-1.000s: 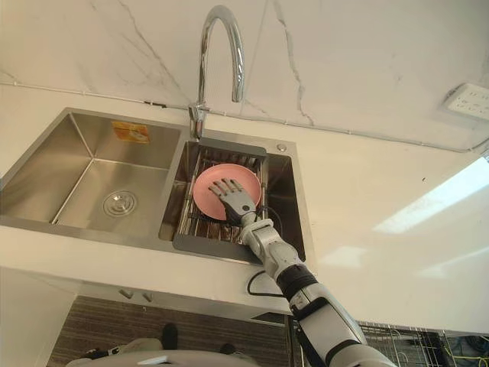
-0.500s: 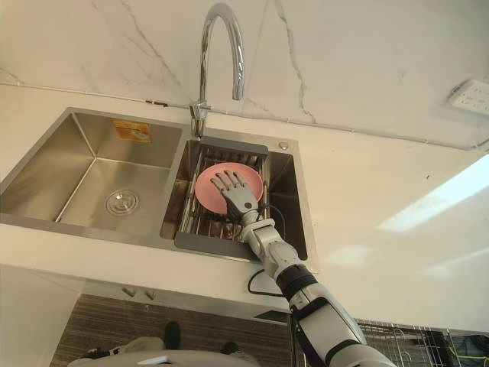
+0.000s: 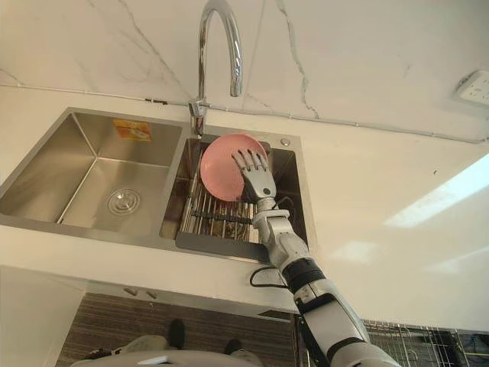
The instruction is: Walk over to the sink, pick up the cup, carry it to the dishwasher, place the cup inside the dishwasher, then close the dishwasher door
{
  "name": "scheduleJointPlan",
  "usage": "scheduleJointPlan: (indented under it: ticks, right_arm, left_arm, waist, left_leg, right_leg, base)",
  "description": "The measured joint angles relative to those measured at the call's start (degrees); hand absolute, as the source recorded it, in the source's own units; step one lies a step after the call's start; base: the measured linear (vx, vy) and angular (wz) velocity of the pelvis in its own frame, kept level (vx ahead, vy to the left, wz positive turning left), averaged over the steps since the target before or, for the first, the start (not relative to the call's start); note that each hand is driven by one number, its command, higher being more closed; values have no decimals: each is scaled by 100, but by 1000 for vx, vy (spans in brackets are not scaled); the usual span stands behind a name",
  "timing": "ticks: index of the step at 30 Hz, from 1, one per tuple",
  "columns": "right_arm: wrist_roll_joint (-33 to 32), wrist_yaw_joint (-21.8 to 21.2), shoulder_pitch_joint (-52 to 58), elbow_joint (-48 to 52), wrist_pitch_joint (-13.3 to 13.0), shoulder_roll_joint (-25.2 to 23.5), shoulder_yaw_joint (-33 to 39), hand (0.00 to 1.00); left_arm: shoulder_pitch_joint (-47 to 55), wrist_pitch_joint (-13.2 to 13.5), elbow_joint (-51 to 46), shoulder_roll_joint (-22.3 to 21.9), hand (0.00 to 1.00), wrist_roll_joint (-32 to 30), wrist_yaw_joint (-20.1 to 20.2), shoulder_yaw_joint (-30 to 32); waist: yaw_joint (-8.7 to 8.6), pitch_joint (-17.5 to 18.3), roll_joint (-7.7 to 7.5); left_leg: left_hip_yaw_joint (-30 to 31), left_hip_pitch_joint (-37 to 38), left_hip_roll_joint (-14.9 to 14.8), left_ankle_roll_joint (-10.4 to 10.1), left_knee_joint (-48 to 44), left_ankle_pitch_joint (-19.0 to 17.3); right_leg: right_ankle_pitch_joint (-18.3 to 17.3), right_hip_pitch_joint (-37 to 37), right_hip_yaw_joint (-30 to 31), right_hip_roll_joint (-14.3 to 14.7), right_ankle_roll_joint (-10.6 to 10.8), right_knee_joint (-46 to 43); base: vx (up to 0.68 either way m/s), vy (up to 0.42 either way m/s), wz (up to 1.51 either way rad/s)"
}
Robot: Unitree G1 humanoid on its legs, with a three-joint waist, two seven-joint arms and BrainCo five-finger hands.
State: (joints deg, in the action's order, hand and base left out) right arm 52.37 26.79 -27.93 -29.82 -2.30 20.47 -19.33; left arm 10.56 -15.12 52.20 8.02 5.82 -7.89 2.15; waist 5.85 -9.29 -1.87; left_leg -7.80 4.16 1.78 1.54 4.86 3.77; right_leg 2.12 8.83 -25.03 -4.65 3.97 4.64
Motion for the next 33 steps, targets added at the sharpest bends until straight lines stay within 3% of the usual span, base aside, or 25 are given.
scheduleJointPlan:
  ticks: [8,16,19,23,27,33]
  right_arm:
    - [-83,-80,-7,2,-3,14,40,0]
    - [-111,-444,-13,2,-115,19,3,0]
    - [-467,-561,-33,2,-167,21,-34,0]
    - [-1573,-859,-47,87,-279,19,-24,0]
    - [-2676,-1346,149,933,-471,-54,223,0]
    - [-3262,-1961,553,1348,-695,-194,427,0]
  left_arm:
    - [1,-2,0,0,0,0,1,0]
    - [4,-2,1,0,0,1,0,-3]
    - [5,-2,1,0,0,2,0,-4]
    - [9,-1,0,0,0,0,0,-3]
    - [23,-7,-1,1,0,-34,0,2]
    - [36,-24,1,2,0,-52,-3,17]
  waist:
    - [-2,1,1]
    - [9,1,2]
    - [16,2,2]
    - [5,1,2]
    - [-66,5,8]
    - [-128,7,7]
  left_leg:
    - [1,7,0,-2,-2,-1]
    - [1,18,0,2,1,4]
    - [8,18,1,4,0,5]
    - [8,17,1,8,0,8]
    - [-10,17,0,6,0,6]
    - [-155,82,-26,-28,0,-22]
  right_leg:
    - [1,5,2,1,0,-2]
    - [3,8,-6,-1,-3,0]
    - [3,9,-17,-2,-4,0]
    - [3,8,-17,-2,-4,0]
    - [4,7,20,-1,-4,0]
    - [10,18,170,11,-12,-1]
  base:
    - [0,0,0]
    - [0,0,0]
    - [0,0,0]
    - [0,0,0]
    - [0,0,0]
    - [-4,6,-11]
